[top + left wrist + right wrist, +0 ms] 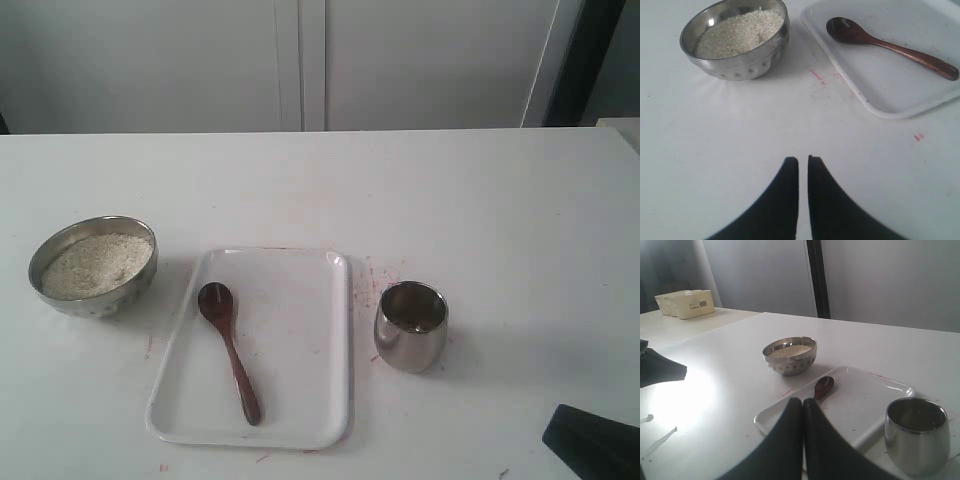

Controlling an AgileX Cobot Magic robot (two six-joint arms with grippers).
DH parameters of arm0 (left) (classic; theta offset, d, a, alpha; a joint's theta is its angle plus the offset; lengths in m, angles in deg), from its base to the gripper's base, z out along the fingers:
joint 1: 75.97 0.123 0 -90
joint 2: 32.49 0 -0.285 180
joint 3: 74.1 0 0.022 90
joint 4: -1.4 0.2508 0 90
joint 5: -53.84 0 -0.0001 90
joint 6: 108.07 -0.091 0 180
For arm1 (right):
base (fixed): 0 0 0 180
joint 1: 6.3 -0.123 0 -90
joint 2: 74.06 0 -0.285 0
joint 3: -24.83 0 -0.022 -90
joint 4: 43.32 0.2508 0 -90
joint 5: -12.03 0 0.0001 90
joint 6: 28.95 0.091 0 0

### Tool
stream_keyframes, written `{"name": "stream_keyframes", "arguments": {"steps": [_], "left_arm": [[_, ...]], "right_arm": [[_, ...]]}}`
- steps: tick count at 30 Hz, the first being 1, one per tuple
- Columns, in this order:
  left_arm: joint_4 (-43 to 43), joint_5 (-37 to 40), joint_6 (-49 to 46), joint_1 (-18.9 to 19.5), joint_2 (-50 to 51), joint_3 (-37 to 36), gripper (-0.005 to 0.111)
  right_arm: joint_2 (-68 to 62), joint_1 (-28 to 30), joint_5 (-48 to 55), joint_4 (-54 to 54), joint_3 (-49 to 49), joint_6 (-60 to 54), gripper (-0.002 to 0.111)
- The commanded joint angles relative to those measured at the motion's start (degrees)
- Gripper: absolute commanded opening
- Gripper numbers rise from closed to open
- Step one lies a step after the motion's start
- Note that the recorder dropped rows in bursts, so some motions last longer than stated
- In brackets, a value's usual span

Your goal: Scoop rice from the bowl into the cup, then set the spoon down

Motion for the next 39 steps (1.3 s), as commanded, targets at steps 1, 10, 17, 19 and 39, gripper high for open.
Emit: {"name": "stream_keyframes", "arguments": {"steps": [1,10,17,19,39], "left_arm": [[-0.6,0.2,-0.2,-0.3,-0.2,-0.3,0.014],[-0.6,0.2,-0.2,-0.3,-0.2,-0.3,0.014],[-0.6,0.2,-0.2,-0.3,-0.2,-0.3,0.014],[-0.6,0.2,-0.2,-0.3,-0.2,-0.3,0.014],[-0.6,0.2,-0.2,-0.3,-0.2,-0.3,0.014]], "right_arm": [[0.3,-0.2,0.4,-0.1,-0.3,-0.2,0.000],[0.3,1.4,0.4,-0.1,-0.3,-0.2,0.000],[0.3,9.1,0.4,-0.1,-0.3,-0.2,0.000],[0.3,11.9,0.4,-0.1,-0.3,-0.2,0.000],[0.3,38.5,0.4,-0.1,-0.3,-0.2,0.000]]}}
